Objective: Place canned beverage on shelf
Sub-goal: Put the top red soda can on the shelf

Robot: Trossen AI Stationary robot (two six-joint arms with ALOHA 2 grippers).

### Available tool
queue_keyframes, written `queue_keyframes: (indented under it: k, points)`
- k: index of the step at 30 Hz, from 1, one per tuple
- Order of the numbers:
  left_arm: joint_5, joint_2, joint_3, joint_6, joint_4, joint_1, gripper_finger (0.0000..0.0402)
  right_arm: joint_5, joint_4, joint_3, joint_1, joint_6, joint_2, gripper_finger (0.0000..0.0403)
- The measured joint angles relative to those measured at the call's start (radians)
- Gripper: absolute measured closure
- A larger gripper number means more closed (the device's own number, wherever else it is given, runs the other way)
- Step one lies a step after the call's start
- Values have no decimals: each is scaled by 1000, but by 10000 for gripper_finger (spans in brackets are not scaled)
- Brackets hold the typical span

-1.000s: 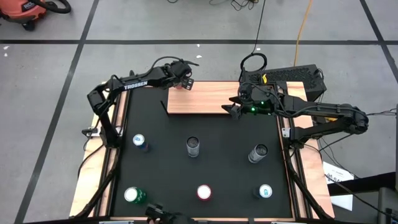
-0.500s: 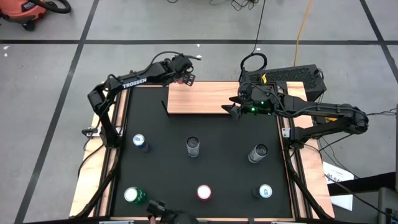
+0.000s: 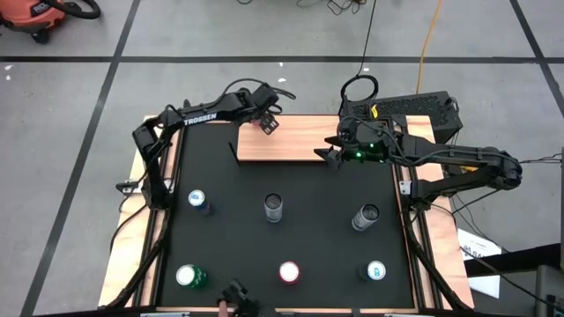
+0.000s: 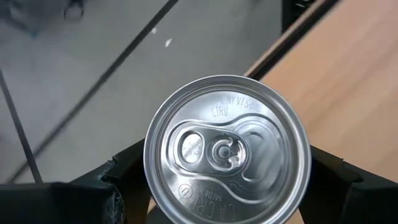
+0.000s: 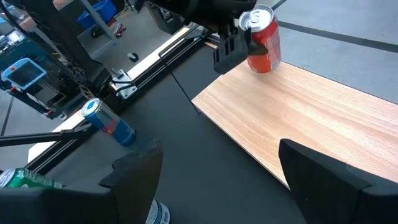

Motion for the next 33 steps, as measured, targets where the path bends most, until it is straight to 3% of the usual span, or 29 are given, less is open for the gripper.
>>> queue_keyframes:
  k: [5, 11, 23, 33]
  points:
    - [92, 1, 0, 68, 14, 15, 111, 0, 0, 0, 0, -4, 0, 95]
    - [150, 10, 0, -15, 18, 41, 111, 0, 0, 0, 0, -3, 0, 95]
    - [153, 9, 1, -34, 4, 44, 108, 0, -1, 0, 0, 0, 0, 95]
    - [150, 3, 2, -33, -71, 44, 21, 0, 0, 0, 0, 0, 0, 95]
